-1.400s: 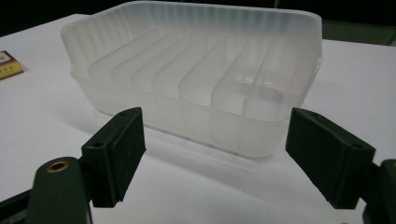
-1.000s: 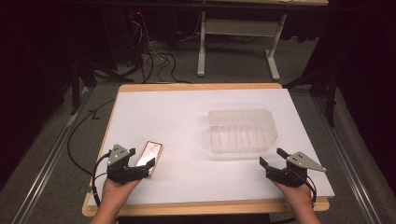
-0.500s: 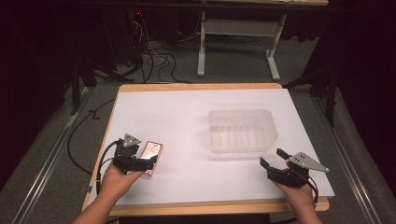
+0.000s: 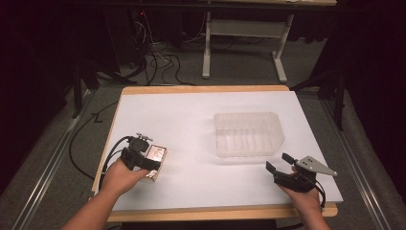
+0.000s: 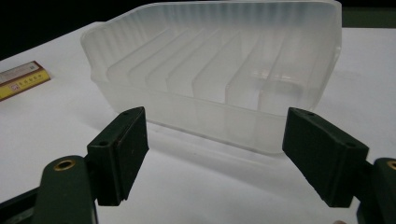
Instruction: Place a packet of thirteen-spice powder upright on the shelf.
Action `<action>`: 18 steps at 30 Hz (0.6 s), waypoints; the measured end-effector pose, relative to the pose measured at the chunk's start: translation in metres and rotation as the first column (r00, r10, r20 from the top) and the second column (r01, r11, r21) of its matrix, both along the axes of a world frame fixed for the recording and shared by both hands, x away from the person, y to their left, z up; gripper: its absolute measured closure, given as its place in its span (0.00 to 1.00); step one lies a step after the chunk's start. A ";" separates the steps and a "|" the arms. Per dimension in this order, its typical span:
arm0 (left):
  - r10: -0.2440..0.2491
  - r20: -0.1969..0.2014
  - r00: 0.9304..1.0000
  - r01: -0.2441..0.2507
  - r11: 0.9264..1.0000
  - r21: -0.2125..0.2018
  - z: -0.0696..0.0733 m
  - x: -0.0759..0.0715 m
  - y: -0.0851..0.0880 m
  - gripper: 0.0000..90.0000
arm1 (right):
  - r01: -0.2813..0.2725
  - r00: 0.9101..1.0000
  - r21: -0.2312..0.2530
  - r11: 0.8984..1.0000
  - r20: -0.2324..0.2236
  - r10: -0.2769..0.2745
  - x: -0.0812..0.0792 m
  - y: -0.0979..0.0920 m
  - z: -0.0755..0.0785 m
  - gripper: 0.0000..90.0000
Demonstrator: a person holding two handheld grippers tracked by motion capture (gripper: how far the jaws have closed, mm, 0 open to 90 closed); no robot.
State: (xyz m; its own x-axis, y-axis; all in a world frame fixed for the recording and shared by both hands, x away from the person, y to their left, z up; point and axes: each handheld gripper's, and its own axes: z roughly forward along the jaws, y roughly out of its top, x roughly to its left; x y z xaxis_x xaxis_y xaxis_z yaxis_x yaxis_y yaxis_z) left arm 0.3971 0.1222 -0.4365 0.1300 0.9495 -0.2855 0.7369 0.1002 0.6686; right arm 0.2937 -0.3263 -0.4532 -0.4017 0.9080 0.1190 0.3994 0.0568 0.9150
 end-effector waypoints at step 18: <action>0.051 -0.262 0.964 -0.030 0.996 0.083 -0.009 0.032 -0.013 0.17 | 0.013 1.000 -0.018 1.000 -0.013 -0.013 0.000 0.000 -0.001 0.25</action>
State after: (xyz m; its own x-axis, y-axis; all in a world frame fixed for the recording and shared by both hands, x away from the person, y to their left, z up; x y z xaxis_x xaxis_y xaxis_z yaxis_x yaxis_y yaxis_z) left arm 0.4286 0.1092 -0.4453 0.0216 0.9731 -0.2293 0.8843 0.0884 0.4585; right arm 0.2941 -0.3260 -0.4542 -0.3884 0.9152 0.1074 0.4121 0.0683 0.9086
